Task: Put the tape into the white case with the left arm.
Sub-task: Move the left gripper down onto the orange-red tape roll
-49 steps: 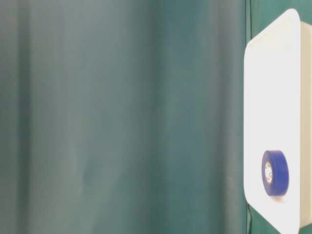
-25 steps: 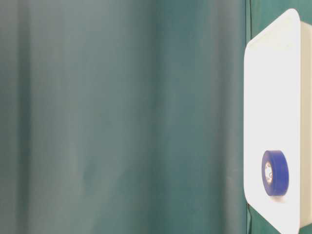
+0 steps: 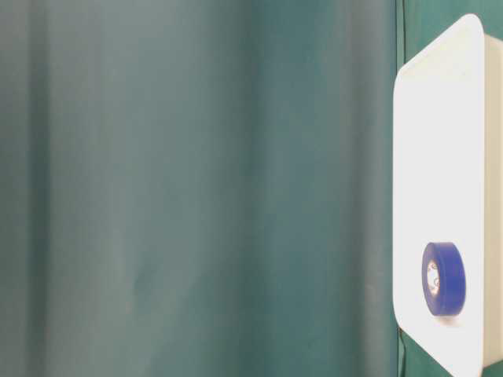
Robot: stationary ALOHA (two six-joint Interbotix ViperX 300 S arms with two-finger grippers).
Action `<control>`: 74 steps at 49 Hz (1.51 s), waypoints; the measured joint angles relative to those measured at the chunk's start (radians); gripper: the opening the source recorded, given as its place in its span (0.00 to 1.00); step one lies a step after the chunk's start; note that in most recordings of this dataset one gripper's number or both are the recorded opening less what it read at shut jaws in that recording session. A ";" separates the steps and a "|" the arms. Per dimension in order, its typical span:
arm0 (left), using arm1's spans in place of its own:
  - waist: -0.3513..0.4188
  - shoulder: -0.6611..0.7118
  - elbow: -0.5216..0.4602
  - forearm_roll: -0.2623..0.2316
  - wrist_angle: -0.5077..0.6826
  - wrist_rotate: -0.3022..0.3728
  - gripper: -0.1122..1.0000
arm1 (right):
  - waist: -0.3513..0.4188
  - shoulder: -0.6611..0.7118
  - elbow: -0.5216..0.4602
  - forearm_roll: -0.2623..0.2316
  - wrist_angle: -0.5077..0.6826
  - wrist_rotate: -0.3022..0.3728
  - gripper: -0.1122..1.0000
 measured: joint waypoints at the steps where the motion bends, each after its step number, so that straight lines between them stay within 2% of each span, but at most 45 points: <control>1: 0.002 0.006 -0.002 0.000 0.002 0.002 0.79 | 0.002 0.000 0.000 -0.002 0.000 0.000 0.01; 22: -0.011 0.031 -0.012 0.000 0.000 0.000 0.79 | 0.000 0.000 0.000 -0.002 0.000 -0.002 0.01; 56: -0.018 0.249 -0.052 0.002 -0.011 0.000 0.79 | 0.000 0.000 0.002 -0.002 0.000 -0.002 0.01; 74: -0.025 0.281 -0.054 0.002 -0.066 0.002 0.79 | 0.000 0.000 0.000 -0.002 0.000 -0.002 0.01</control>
